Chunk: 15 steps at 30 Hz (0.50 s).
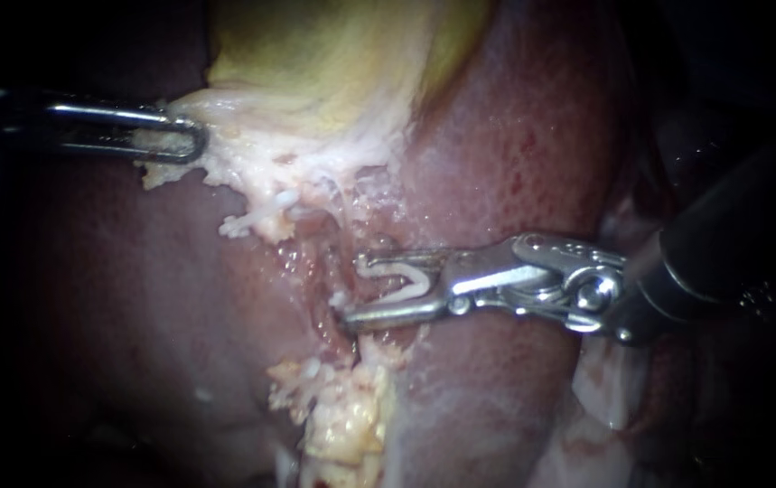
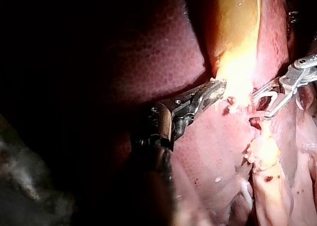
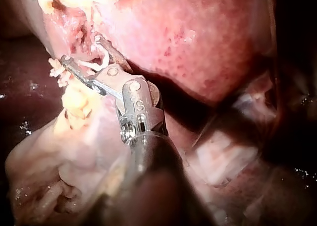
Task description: Clipping second clip right tube
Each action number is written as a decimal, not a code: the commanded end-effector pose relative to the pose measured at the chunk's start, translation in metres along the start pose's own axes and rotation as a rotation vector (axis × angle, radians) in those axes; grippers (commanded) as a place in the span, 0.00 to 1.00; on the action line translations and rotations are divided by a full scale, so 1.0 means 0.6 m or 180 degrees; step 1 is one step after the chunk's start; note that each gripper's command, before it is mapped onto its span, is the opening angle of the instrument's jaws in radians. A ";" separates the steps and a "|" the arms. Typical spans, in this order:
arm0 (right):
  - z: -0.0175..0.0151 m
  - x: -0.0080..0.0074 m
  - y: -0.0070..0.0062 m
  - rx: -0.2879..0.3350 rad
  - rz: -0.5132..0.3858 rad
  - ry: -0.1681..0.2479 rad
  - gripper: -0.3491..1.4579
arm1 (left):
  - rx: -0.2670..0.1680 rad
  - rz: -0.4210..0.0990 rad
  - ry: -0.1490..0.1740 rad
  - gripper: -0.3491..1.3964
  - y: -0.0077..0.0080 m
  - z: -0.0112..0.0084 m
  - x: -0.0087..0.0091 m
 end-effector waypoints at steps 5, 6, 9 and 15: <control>0.0017 -0.0007 0.0006 0.0043 0.0110 0.0107 0.44 | 0.0013 -0.0001 0.0006 0.00 0.0000 0.0003 0.0000; 0.0020 -0.0008 0.0006 0.0055 0.0125 0.0132 0.44 | 0.0013 -0.0001 0.0006 0.00 0.0000 0.0003 0.0000; 0.0023 -0.0010 0.0007 0.0059 0.0141 0.0140 0.44 | 0.0013 -0.0001 0.0006 0.00 0.0000 0.0003 0.0000; 0.0024 -0.0010 0.0007 0.0124 0.0230 0.0179 0.44 | 0.0013 -0.0001 0.0007 0.00 0.0000 0.0003 0.0000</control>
